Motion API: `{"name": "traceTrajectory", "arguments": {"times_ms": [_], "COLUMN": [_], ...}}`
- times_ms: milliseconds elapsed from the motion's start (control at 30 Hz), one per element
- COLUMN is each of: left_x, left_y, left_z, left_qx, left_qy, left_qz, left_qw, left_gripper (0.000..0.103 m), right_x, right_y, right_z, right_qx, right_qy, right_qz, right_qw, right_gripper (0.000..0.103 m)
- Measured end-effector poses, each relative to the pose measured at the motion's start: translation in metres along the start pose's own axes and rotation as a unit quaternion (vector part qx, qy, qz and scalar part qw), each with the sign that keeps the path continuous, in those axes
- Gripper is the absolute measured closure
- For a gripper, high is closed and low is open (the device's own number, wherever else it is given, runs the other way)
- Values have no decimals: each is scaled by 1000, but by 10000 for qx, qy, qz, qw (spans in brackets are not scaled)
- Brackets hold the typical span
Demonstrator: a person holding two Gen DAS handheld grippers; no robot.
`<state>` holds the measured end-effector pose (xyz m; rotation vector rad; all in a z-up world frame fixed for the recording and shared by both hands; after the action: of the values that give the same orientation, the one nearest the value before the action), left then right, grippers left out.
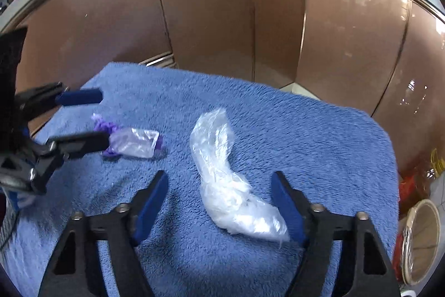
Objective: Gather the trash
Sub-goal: 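Grasp the purple glove wrapper with the left tool while the right tool grasps the plastic bag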
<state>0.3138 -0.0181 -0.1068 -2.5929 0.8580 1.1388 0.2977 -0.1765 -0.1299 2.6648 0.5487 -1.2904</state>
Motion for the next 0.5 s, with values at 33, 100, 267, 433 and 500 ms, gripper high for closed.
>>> {"name": "traceTrajectory", "arguments": {"times_ms": [33,100,267,433,500], "left_x": [3,9,15,2,-6], "left_y": [0,-1,-3,0,0], "left_z": [2,7,22,28,31], "left_qx": [3,-5,-153,-364,-500], "left_qy": [-66,-206,-499,-450,-415], "left_qz": [-5,-19,-41,-91,-72], "left_qw": [10000,9998,9986,9983,9979], "left_gripper": [32,44,70,77,80], "right_x": [1,2,1,-9,-21], "right_y": [0,-2,-6,-11,-15], "right_z": [0,1,6,15,23], "right_qx": [-33,-93,-177,-151,-117], "right_qy": [-25,-43,-96,-126,-129], "right_qz": [-10,-2,78,118,127], "right_qw": [10000,9999,9998,9997,9998], "right_gripper": [49,54,72,74,75]}}
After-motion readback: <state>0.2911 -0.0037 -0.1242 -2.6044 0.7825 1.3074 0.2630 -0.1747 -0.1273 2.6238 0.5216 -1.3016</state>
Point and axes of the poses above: each gripper's, at about its wrist camera, not at the fingertips, and x roughly the way its jaws point, y to its right, z to its underside, the point moved 1 cm from there along x, roughly the way its jaws point, and after that the axes turned 4 degrees about z, right-handed, at the moved point
